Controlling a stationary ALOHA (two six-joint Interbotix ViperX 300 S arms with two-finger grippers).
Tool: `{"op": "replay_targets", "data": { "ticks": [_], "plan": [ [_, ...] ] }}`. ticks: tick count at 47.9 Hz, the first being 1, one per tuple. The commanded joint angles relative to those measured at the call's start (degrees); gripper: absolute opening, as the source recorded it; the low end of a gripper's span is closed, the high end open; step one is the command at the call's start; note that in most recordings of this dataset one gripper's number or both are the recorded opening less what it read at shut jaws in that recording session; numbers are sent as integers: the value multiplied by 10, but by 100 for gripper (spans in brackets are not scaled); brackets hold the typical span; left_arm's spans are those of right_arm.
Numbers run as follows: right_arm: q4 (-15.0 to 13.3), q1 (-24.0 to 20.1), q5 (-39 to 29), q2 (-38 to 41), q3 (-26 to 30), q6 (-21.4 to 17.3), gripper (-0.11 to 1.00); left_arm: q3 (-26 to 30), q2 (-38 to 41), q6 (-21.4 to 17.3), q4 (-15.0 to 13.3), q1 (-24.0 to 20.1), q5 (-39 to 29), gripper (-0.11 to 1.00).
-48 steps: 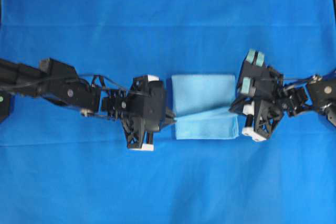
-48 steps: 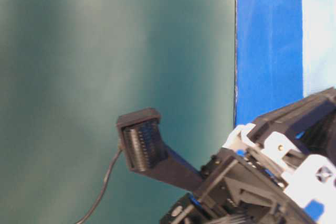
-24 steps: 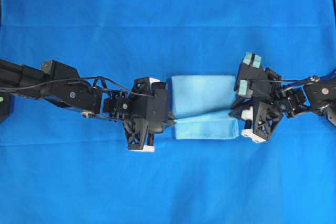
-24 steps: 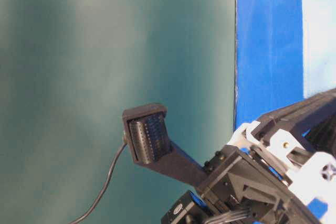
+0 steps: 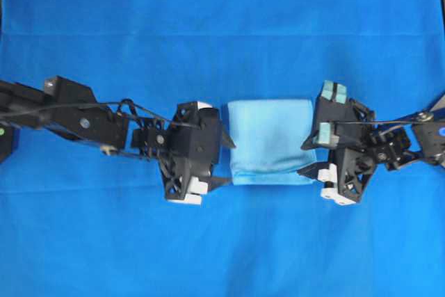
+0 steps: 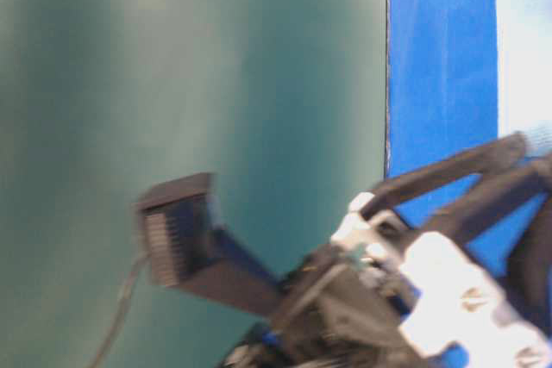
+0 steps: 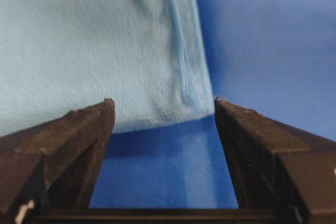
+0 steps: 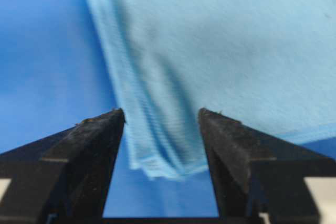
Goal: Fold the light blue towel.
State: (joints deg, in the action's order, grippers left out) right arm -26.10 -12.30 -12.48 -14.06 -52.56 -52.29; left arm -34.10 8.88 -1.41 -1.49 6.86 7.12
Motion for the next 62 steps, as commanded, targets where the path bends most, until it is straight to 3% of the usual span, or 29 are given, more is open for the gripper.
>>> {"op": "replay_targets", "data": {
  "ticks": [1,10,15,31,45,62],
  "plan": [
    [1,-18,-30,-40,23,2,61,6,-50,-1,0,2,-22,73],
    [-11,-33,-122,-120,40,7,60,-4,-128,-2,0,2,-63,72],
    [-32,-32,-154,-169,32,9,60,-20,-171,-4,0,1,-65,72],
    [-90,-32,-207,-366,-16,22,60,-117,-311,-4,0,-17,-48,72],
    [-111,-33,-220,-486,-77,36,60,-229,-473,-4,0,-35,-33,72],
    [-146,-25,-197,-560,-165,26,60,-376,-664,-4,0,-56,-26,72]
  ]
}}
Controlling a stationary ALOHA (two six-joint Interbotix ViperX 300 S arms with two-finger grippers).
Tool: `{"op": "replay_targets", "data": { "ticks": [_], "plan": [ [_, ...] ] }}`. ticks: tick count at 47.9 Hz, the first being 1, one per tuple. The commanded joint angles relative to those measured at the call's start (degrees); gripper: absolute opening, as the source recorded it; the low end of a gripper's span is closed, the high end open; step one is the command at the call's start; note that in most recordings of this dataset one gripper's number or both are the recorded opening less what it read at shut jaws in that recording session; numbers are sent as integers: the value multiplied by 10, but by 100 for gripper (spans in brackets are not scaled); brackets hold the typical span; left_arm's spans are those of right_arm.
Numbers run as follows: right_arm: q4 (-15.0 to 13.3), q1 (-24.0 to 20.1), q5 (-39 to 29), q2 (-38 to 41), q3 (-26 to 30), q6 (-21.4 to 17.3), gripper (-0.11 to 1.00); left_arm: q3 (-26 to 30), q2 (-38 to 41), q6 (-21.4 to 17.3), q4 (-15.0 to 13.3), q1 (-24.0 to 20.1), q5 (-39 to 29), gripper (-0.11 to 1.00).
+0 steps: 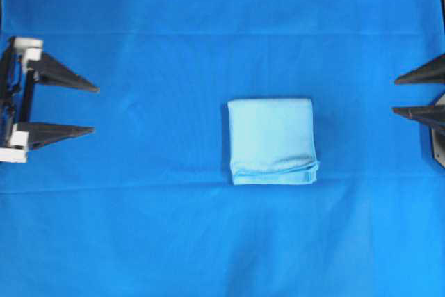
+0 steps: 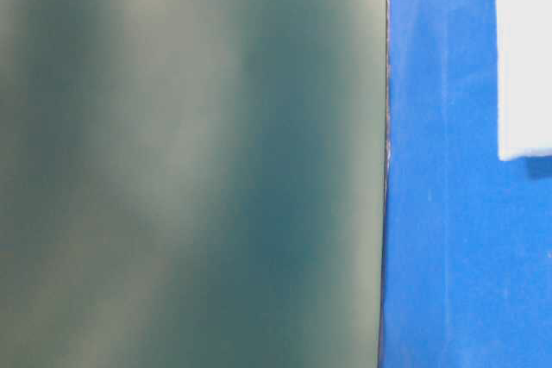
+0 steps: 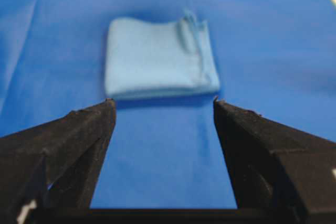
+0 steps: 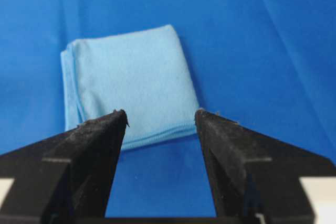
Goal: Fold the light blue towel.
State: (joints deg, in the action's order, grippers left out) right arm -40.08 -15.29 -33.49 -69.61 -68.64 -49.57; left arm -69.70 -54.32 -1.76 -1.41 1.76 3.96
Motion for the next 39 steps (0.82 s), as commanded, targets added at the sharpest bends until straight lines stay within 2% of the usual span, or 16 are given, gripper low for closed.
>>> {"op": "replay_targets", "data": {
  "ticks": [1,14,39],
  "plan": [
    [-6,7,17,-8,-8,-3,59,-27,-41,1,-1,-7,5,72],
    [-6,33,54,-15,-43,-18,59,-96,-136,10,-1,-8,4,71],
    [-6,39,54,-16,-42,-18,59,-100,-145,10,-1,-8,1,71]
  ]
}}
